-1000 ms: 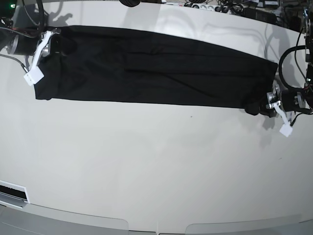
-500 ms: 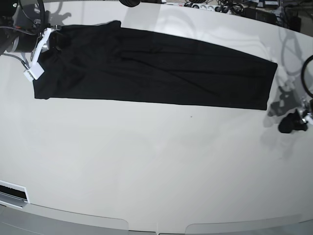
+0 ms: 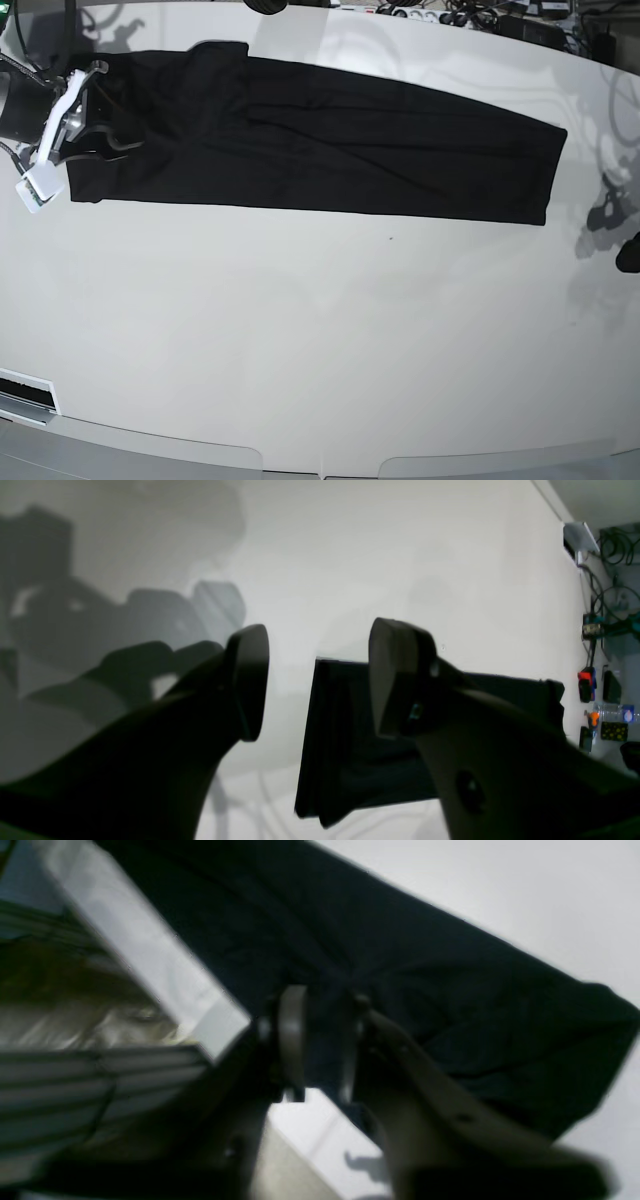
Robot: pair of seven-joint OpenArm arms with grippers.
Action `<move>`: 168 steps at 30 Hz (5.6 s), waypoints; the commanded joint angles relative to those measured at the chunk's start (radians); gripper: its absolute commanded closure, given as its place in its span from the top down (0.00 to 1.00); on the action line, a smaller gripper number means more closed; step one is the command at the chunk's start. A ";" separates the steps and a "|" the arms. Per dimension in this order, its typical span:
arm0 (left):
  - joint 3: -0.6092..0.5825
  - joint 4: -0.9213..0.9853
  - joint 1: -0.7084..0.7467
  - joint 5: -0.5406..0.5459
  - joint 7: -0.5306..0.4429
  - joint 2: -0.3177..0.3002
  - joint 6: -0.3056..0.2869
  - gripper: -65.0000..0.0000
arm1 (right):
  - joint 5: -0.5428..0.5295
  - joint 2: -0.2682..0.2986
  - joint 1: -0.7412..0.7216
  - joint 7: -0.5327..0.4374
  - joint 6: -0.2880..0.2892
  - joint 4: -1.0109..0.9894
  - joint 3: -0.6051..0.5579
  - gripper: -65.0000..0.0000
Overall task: Layout the t-shirt on the table in an organized manner, then fold the t-shirt properly
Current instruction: 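Grasp the end of the folded strip with the right gripper, then move the left gripper to the strip's other end and grasp it, then fold the strip end with the left gripper over toward the right gripper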
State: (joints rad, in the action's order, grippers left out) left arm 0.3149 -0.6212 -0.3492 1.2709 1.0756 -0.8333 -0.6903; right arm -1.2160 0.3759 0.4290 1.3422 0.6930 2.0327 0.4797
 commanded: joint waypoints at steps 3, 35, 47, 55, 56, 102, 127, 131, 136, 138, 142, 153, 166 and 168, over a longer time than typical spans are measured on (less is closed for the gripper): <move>0.007 -0.012 0.012 0.021 0.004 -0.031 -0.008 0.51 | 0.149 -0.054 -0.003 -0.110 0.005 -0.035 -0.018 0.00; 0.005 -0.107 0.219 -0.081 -0.058 -0.014 -0.008 0.51 | 0.750 -0.126 -0.113 -0.509 0.005 -0.564 -0.316 0.00; 0.005 -0.107 0.285 -0.318 -0.294 0.055 -0.008 0.51 | 0.750 -0.126 -0.121 -0.508 0.005 -0.564 -0.315 0.00; 0.005 -0.107 0.288 -0.411 -0.356 0.138 -0.008 0.51 | 0.750 -0.126 -0.121 -0.480 0.005 -0.564 -0.315 0.00; 0.005 -0.107 0.288 -0.414 -0.360 0.142 -0.008 0.51 | 0.749 -0.126 -0.121 -0.472 0.005 -0.564 -0.315 0.00; 0.005 -0.158 0.286 -0.119 -0.074 0.035 -0.008 0.51 | 0.716 -0.126 -0.140 -0.467 0.005 -0.564 -0.315 0.00; 0.005 -0.158 0.288 -0.240 -0.131 0.124 -0.008 0.51 | 0.716 -0.126 -0.141 -0.467 0.005 -0.564 -0.315 0.00; 0.005 -0.158 0.288 -0.169 -0.072 0.124 -0.008 0.51 | 0.715 -0.126 -0.141 -0.467 0.005 -0.564 -0.315 0.00; 0.005 -0.158 0.288 -0.137 -0.049 0.125 -0.008 0.45 | 0.716 -0.126 -0.141 -0.467 0.005 -0.564 -0.315 0.00; 0.005 -0.158 0.288 -0.111 -0.034 0.124 -0.008 0.41 | 0.716 -0.126 -0.141 -0.467 0.005 -0.564 -0.315 0.00; 0.005 -0.158 0.288 -0.105 -0.035 0.124 -0.008 0.29 | 0.715 -0.126 -0.141 -0.467 0.005 -0.564 -0.315 0.00; 0.005 -0.163 0.285 0.005 -0.019 0.090 -0.008 0.00 | 0.715 -0.126 -0.141 -0.467 0.005 -0.564 -0.315 0.00; 0.005 -0.226 0.285 0.048 0.018 0.011 -0.008 0.00 | 0.715 -0.126 -0.149 -0.467 0.005 -0.445 -0.315 0.00; 0.005 -0.226 0.285 0.066 0.033 0.020 -0.008 0.00 | 0.715 -0.127 -0.150 -0.467 0.005 -0.421 -0.315 0.00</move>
State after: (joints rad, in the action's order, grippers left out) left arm 0.3138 -0.8352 -0.0498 1.3071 1.1168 -0.7887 -0.6903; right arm -0.4862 0.2378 0.2874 0.8909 0.6964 1.5940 0.1596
